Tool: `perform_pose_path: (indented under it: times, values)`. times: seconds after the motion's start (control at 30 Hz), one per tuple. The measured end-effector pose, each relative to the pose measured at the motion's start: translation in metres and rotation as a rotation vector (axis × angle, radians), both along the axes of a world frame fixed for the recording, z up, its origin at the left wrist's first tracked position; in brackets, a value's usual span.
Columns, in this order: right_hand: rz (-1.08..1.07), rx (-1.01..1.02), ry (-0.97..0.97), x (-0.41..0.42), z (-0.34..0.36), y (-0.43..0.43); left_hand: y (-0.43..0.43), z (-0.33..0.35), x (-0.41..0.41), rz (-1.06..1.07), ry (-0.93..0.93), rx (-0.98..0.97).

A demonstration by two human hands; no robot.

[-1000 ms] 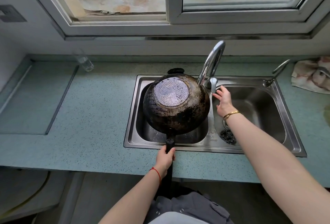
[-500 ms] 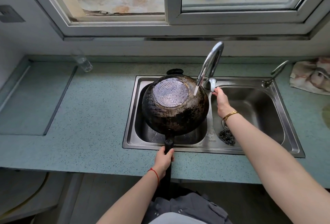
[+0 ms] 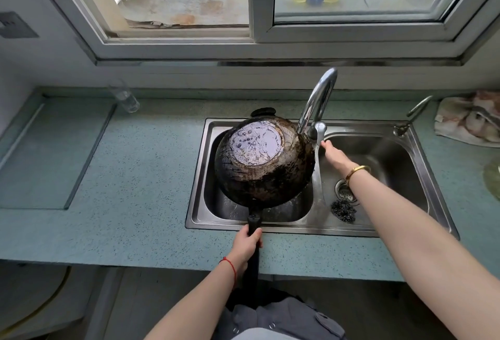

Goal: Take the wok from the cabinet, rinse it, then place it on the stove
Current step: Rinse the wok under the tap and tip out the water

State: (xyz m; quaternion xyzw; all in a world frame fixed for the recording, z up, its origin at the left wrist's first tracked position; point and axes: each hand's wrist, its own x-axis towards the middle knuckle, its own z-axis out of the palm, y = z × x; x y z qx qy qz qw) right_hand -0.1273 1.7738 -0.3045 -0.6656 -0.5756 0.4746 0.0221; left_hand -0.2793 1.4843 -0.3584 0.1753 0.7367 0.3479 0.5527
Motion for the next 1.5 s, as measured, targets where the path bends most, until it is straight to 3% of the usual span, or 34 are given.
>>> perform_pose_path:
  times: [0.33,0.63,0.93,1.13,1.5]
  values:
    - [-0.189,0.138,-0.012,-0.002,-0.023,-0.073,-0.003,0.004,-0.013,-0.018,-0.148,0.025]
    - [0.147,-0.194,0.089,-0.025,-0.051,-0.201,-0.005,-0.009,-0.029,-0.022,-0.232,0.03]
    - [0.231,-0.367,0.226,-0.06,-0.054,-0.26,-0.008,0.008,-0.039,-0.002,-0.364,0.041]
    - [0.155,-0.395,0.264,-0.08,-0.053,-0.28,-0.01,0.019,-0.049,0.006,-0.466,0.034]
    - [-0.293,-0.317,0.47,-0.119,-0.043,-0.31,-0.018,0.032,-0.074,-0.003,-0.698,0.029]
